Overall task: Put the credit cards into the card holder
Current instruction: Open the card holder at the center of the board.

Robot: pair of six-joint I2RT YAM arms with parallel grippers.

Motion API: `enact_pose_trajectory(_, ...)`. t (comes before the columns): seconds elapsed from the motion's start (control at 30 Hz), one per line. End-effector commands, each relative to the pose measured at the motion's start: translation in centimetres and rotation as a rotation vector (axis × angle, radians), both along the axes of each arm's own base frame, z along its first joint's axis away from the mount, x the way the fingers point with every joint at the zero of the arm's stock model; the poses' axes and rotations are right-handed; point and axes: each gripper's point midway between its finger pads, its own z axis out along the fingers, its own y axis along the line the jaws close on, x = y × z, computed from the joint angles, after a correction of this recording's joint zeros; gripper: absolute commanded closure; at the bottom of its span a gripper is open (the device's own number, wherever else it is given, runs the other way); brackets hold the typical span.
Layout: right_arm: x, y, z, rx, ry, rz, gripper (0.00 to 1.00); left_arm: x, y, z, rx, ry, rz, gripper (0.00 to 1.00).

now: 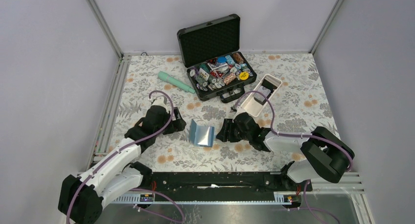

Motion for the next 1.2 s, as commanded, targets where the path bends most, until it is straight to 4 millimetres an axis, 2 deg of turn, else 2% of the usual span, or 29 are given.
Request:
enact_pose_trajectory(0.0, 1.5, 1.5, 1.4, 0.039, -0.042, 0.004, 0.46, 2.3, -0.3, 5.8, 0.005, -0.147, -0.013, 0.16)
enact_pose_trajectory(0.13, 2.1, 2.0, 1.5, 0.034, -0.050, 0.009, 0.48, 2.6, -3.1, 8.7, -0.063, -0.185, -0.094, 0.15)
enact_pose_trajectory(0.23, 2.7, 2.3, 1.4, 0.022, -0.062, 0.007, 0.53, 2.2, -5.9, 9.9, -0.113, -0.194, -0.165, 0.14)
enact_pose_trajectory(0.33, 3.1, 2.7, 1.2, 0.011, -0.060, 0.019, 0.66, 1.4, -8.9, 10.5, -0.167, -0.186, -0.237, 0.14)
enact_pose_trajectory(0.4, 3.0, 3.0, 1.2, 0.008, -0.052, 0.033, 0.83, 0.8, -10.8, 10.8, -0.201, -0.181, -0.274, 0.14)
enact_pose_trajectory(0.5, 3.0, 3.1, 1.6, 0.013, -0.049, 0.036, 0.99, -0.4, -13.6, 11.7, -0.262, -0.172, -0.334, 0.14)
enact_pose_trajectory(0.63, 2.8, 2.8, 2.8, 0.029, -0.062, 0.031, 1.00, -1.7, -16.4, 12.1, -0.339, -0.153, -0.391, 0.14)
enact_pose_trajectory(0.9, 2.3, 2.3, 4.8, 0.067, -0.088, 0.015, 1.00, -1.8, -17.3, 10.1, -0.349, -0.114, -0.378, 0.16)
enact_pose_trajectory(0.97, 2.3, 2.1, 4.4, 0.058, -0.083, 0.009, 1.00, -1.8, -17.5, 9.4, -0.363, -0.102, -0.372, 0.20)
enact_pose_trajectory(1.07, 2.1, 1.9, 3.9, 0.050, -0.074, 0.011, 1.00, -1.7, -17.7, 8.0, -0.363, -0.064, -0.342, 0.32)
enact_pose_trajectory(1.17, 1.9, 1.9, 3.7, 0.053, -0.069, 0.011, 1.00, -0.8, -17.1, 7.0, -0.342, -0.060, -0.269, 0.37)
